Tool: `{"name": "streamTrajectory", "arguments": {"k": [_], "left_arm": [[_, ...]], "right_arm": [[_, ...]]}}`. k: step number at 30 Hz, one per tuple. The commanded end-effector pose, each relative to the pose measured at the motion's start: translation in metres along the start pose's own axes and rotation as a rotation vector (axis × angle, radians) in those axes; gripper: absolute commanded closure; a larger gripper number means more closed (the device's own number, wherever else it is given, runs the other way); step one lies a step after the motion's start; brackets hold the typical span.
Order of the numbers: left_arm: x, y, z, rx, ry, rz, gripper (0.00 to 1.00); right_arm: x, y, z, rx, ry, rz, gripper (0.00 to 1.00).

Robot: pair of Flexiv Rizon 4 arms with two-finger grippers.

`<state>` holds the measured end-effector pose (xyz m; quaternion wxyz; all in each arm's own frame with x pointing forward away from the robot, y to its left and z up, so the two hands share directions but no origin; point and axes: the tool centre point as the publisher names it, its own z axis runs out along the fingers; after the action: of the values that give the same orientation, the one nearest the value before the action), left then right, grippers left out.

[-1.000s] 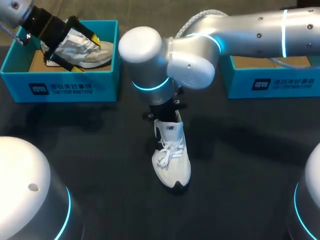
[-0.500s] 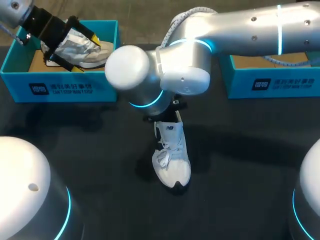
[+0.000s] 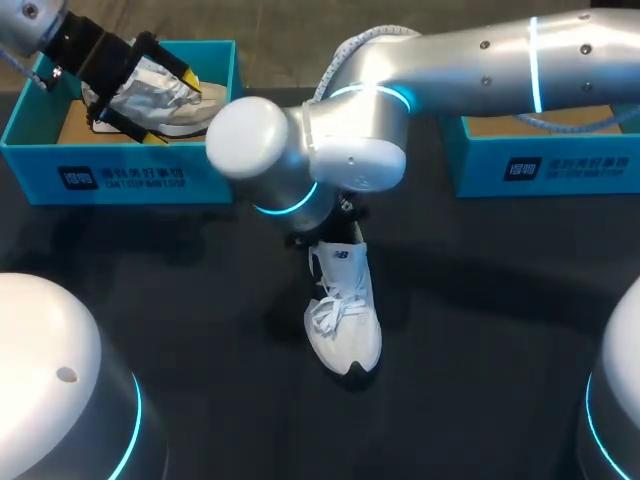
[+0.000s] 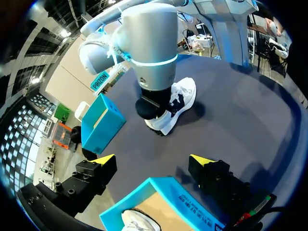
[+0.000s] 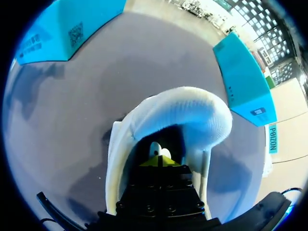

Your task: Take the shoe out of the shoebox, open the shoe tongue, remove and reinsert the insole, then place the shoe into the shoebox

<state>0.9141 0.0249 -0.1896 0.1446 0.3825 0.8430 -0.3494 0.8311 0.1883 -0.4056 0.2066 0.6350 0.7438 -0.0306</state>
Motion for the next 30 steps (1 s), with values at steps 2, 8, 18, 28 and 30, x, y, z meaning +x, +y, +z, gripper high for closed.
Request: {"name": "streamTrajectory", "arguments": {"k": [2,8,18,28,30], "left_arm": [[0.000,0.000,-0.001,-0.002,0.003,0.001,0.00],[0.000,0.000,-0.001,-0.002,0.003,0.001,0.00],[0.000,0.000,-0.001,-0.002,0.003,0.001,0.00],[0.000,0.000,-0.001,-0.002,0.003,0.001,0.00],[0.000,0.000,-0.001,-0.002,0.003,0.001,0.00]], "right_arm": [[0.002,0.000,0.013,0.042,0.125,0.012,1.00],[0.010,-0.007,0.014,0.088,0.173,-0.017,1.00],[0.023,-0.018,0.013,0.120,0.207,-0.052,1.00],[0.025,-0.034,0.010,0.157,0.210,-0.077,1.00],[0.024,-0.038,0.011,0.164,0.212,-0.074,1.00]]}}
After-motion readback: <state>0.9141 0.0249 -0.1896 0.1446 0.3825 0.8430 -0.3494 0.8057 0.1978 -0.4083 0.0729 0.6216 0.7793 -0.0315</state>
